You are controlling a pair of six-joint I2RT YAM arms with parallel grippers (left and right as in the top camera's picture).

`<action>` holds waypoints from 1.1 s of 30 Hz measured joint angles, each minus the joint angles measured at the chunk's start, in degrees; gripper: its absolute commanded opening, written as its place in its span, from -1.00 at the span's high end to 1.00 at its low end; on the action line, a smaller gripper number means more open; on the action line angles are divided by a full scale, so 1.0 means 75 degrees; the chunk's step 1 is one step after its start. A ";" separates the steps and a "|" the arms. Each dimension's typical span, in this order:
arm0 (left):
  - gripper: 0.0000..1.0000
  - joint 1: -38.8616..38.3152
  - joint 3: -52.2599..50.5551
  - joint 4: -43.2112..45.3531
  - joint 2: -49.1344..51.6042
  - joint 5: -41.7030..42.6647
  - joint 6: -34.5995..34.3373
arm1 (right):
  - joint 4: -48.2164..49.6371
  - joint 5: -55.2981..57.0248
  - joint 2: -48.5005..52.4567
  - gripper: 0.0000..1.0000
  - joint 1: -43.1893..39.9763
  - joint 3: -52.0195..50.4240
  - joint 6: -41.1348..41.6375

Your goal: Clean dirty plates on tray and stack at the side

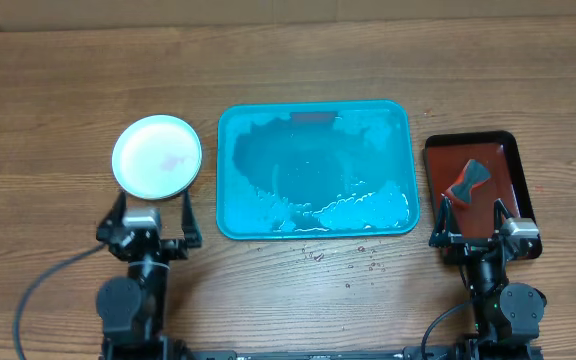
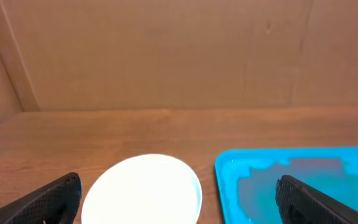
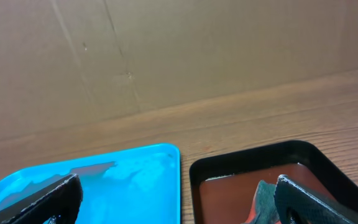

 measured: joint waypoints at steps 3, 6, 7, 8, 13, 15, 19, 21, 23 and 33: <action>-0.99 -0.0114 -0.0516 0.0000 -0.0635 -0.0003 0.0201 | 0.0000 0.0000 0.0000 -1.00 0.0000 0.0000 0.0000; -0.99 -0.0152 -0.0895 -0.0035 -0.1166 -0.0006 0.0414 | 0.0000 0.0000 0.0000 -1.00 0.0000 0.0000 0.0000; -1.00 -0.0160 -0.0968 -0.0108 -0.1303 -0.0003 0.0449 | 0.0006 0.0000 0.0000 -1.00 0.0000 0.0000 -0.0003; -1.00 -0.0163 -0.1020 -0.0181 -0.1413 -0.0006 0.0472 | 0.0000 0.0000 0.0000 -1.00 0.0000 0.0000 -0.0003; -0.99 -0.0163 -0.1198 -0.0775 -0.1760 -0.0058 0.0595 | 0.0000 0.0000 0.0000 -1.00 0.0000 0.0000 0.0000; -1.00 -0.0163 -0.1236 -0.0801 -0.1760 -0.0079 0.0615 | -0.0003 0.0003 0.0000 -1.00 0.0000 0.0000 -0.0006; -0.99 -0.0163 -0.1236 -0.0799 -0.1760 -0.0085 0.0615 | -0.0003 0.0000 0.0000 -1.00 0.0000 0.0000 -0.0003; -0.99 -0.0163 -0.1236 -0.0799 -0.1760 -0.0085 0.0618 | 0.0000 0.0000 0.0000 -1.00 0.0000 0.0000 0.0000; -1.00 -0.0163 -0.1236 -0.0799 -0.1760 -0.0085 0.0618 | 0.0000 0.0000 0.0000 -1.00 0.0000 0.0000 -0.0003; -1.00 -0.0163 -0.1236 -0.0799 -0.1760 -0.0085 0.0618 | -0.0003 0.0003 0.0000 -1.00 0.0000 0.0000 0.0000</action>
